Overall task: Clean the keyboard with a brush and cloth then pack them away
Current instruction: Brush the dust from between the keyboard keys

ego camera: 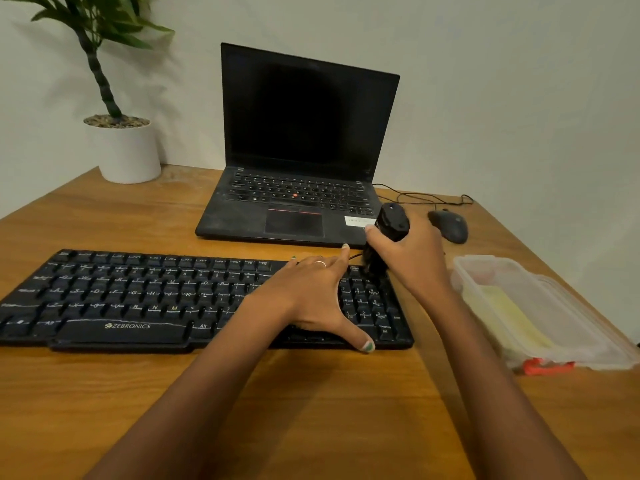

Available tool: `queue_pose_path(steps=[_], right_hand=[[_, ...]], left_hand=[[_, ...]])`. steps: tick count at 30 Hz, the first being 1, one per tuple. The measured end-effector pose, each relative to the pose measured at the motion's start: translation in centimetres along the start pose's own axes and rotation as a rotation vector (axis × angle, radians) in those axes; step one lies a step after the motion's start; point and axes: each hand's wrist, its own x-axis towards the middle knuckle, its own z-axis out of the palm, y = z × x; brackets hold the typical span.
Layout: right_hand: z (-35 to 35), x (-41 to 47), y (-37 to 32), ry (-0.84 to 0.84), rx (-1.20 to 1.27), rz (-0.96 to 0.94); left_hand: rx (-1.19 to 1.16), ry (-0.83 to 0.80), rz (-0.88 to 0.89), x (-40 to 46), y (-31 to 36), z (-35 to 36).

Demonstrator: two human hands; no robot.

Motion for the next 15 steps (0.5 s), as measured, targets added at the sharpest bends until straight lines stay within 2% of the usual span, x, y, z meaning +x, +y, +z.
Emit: queue_pose_path(steps=[4,8,13,15], right_hand=[[-1.1,0.3,0.1,-0.050,0.029,0.106],[-0.7,0.0,-0.2,0.073,0.072,0.022],[-1.2,0.3,0.0,-0.042,0.006,0.162],[-1.4,0.2,-0.2,0.040,0.031,0.159]], left_hand=[[0.009,0.006,0.006,-0.1,0.0,0.0],[0.004,0.017,0.012,-0.1,0.0,0.0],[0.000,0.014,0.010,-0.2,0.1,-0.1],[0.002,0.010,0.008,-0.2,0.1,-0.1]])
